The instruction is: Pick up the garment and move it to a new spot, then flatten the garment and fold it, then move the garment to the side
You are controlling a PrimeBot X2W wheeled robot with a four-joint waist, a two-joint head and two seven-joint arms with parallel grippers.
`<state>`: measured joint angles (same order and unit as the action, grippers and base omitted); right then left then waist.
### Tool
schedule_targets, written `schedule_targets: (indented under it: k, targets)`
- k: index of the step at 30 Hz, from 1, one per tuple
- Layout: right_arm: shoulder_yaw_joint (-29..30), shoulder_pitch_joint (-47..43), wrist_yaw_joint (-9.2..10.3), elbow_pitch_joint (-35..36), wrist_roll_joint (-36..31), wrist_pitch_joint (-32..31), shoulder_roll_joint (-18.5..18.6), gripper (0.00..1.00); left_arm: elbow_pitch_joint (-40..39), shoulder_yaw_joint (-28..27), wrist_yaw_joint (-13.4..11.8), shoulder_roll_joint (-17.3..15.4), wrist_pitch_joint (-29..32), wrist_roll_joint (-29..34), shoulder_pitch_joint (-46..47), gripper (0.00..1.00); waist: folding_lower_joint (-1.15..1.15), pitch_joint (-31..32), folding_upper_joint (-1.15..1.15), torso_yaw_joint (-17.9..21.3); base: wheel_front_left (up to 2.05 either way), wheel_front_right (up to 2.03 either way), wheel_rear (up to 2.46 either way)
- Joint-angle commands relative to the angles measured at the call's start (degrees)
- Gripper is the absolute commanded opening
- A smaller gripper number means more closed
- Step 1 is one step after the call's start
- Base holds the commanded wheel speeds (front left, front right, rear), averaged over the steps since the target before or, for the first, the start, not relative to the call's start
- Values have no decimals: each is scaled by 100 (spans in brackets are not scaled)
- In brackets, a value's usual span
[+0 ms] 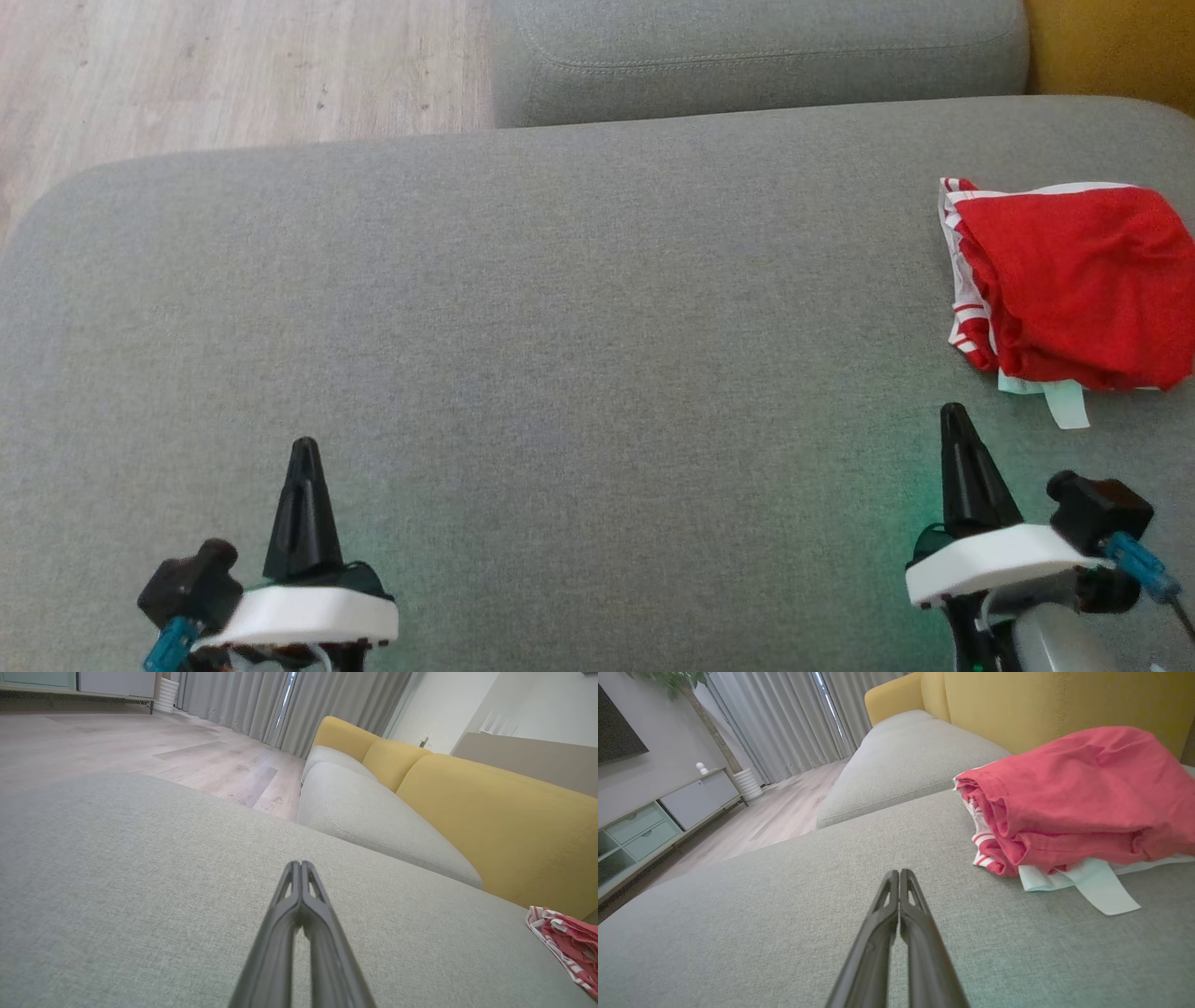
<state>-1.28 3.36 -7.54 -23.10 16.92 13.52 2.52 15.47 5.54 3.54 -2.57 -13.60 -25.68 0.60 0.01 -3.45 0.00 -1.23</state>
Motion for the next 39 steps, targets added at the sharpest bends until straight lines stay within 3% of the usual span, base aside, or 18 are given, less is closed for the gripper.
schedule_targets:
  k: [1,39]
  targets:
    - [37,228,0,201,213,-56,10,0,-190,-72,26,-2,40,-173,212,0,0,7,0,2,0,0,0]
    - [258,244,2,431,2610,-672,35,0,-175,-441,146,-13,681,-2281,324,0,0,111,0,41,0,0,0]
